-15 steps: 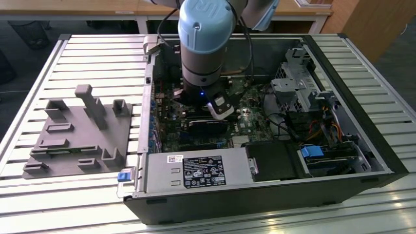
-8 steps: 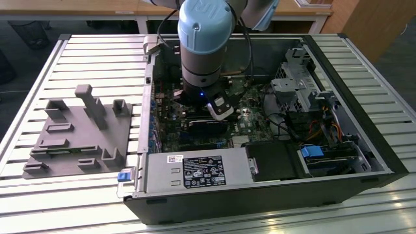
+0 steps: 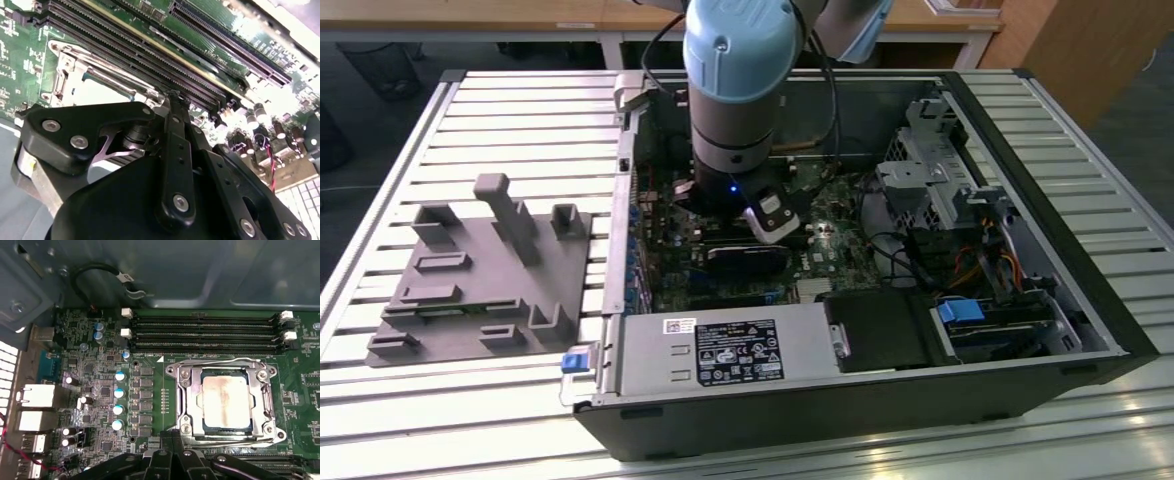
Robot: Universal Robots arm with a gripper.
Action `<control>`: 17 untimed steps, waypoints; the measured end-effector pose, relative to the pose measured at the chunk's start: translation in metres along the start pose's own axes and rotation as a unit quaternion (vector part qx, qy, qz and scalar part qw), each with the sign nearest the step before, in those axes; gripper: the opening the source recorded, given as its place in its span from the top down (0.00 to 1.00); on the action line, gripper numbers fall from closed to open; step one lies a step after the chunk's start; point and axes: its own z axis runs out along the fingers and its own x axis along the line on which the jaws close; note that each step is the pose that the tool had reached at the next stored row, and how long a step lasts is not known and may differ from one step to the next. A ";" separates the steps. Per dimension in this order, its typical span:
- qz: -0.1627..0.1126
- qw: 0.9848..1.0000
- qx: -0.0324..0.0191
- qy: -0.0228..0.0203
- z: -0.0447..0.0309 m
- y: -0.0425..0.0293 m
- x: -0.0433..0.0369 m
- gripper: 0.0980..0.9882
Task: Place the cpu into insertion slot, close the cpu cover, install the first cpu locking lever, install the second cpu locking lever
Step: 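Install the second cpu locking lever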
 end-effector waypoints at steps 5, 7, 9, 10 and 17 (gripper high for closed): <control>0.000 1.000 -0.003 0.000 -0.0081 0.0023 0.0001 0.99; 0.000 1.000 -0.004 0.000 -0.0120 0.0034 0.0000 0.99; 0.000 1.000 -0.005 0.000 -0.0143 0.0040 0.0000 0.99; 0.000 1.000 -0.005 0.000 -0.0152 0.0043 0.0000 0.99; 0.000 1.000 -0.007 0.000 -0.0237 0.0067 -0.0001 0.99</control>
